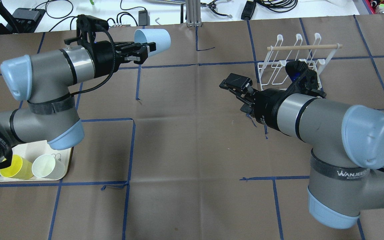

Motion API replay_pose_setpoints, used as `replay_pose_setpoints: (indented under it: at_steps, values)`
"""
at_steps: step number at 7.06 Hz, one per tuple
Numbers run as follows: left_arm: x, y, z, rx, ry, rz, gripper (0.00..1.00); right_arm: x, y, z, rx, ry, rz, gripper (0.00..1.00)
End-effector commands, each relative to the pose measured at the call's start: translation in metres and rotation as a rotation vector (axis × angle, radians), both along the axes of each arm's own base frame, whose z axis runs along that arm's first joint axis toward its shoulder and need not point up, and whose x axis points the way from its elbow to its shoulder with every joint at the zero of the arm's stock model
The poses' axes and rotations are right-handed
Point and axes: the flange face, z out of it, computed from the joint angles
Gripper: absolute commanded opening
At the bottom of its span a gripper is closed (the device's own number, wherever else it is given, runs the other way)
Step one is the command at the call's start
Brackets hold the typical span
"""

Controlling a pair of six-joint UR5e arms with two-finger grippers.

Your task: Transfer IKEA cup to right arm and place on rack

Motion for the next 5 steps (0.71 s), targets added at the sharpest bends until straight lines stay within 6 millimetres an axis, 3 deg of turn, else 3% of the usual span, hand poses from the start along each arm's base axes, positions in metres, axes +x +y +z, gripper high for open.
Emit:
replay_pose_setpoints:
  at_steps: [1,3,5]
  values:
    - [-0.022,0.044,-0.021,-0.059,0.054,-0.104,0.03,0.000,0.000,0.001,0.001,-0.005,-0.005,0.99]
    - [-0.033,0.063,-0.033,-0.083,0.053,-0.127,0.03,0.000,0.002,0.013,0.005,-0.166,-0.145,0.99]
    - [-0.036,0.062,-0.040,-0.067,0.070,-0.155,0.04,0.003,0.004,0.015,0.070,-0.280,-0.202,0.99]
